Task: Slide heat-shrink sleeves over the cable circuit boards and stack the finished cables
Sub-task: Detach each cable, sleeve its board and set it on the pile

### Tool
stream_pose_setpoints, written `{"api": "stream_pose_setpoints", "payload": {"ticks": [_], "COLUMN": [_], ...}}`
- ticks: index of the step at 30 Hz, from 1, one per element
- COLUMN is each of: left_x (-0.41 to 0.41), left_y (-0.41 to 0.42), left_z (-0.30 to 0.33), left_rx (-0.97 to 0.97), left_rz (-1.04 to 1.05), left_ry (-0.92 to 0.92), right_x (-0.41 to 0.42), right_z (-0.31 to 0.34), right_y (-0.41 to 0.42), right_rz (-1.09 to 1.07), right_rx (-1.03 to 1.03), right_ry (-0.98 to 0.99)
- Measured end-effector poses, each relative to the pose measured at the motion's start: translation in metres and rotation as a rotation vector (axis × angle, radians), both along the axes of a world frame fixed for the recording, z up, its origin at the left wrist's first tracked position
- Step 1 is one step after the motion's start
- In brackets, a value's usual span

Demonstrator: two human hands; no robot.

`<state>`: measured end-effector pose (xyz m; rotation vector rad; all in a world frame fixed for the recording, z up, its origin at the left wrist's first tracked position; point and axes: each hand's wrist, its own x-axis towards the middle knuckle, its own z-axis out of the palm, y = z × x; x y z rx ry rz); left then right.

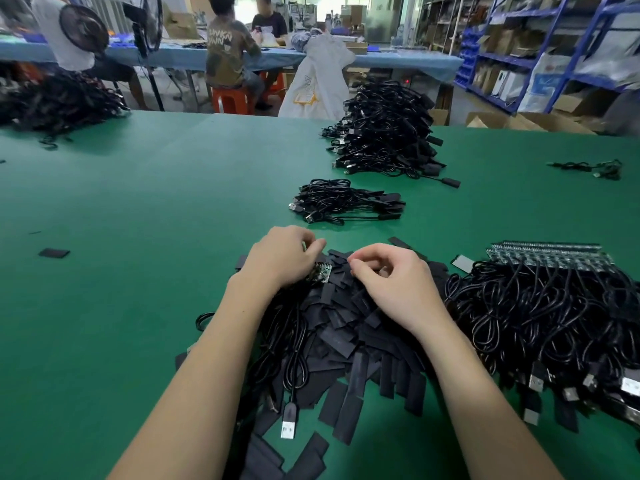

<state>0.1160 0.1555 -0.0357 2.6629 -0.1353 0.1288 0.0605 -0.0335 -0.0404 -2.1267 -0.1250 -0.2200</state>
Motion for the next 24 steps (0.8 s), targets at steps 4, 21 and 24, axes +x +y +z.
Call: {"api": "stream_pose_setpoints", "payload": {"ticks": [4, 21, 24], "left_x": [-0.001, -0.013, -0.013], "left_y": [-0.006, -0.052, -0.052], "left_z": [0.006, 0.021, 0.022], "left_rx": [-0.093, -0.654, -0.705], "left_rz": [-0.024, 0.078, 0.093], "left_ry": [-0.045, -0.229, -0.186], "right_x": [-0.001, -0.009, -0.010], "right_z": [0.001, 0.024, 0.026], "right_y": [0.002, 0.008, 0.011], "right_rz": [0.003, 0.100, 0.102], "right_rx": [0.000, 0.741, 0.872], "right_ry": [0.005, 0.290, 0.325]}}
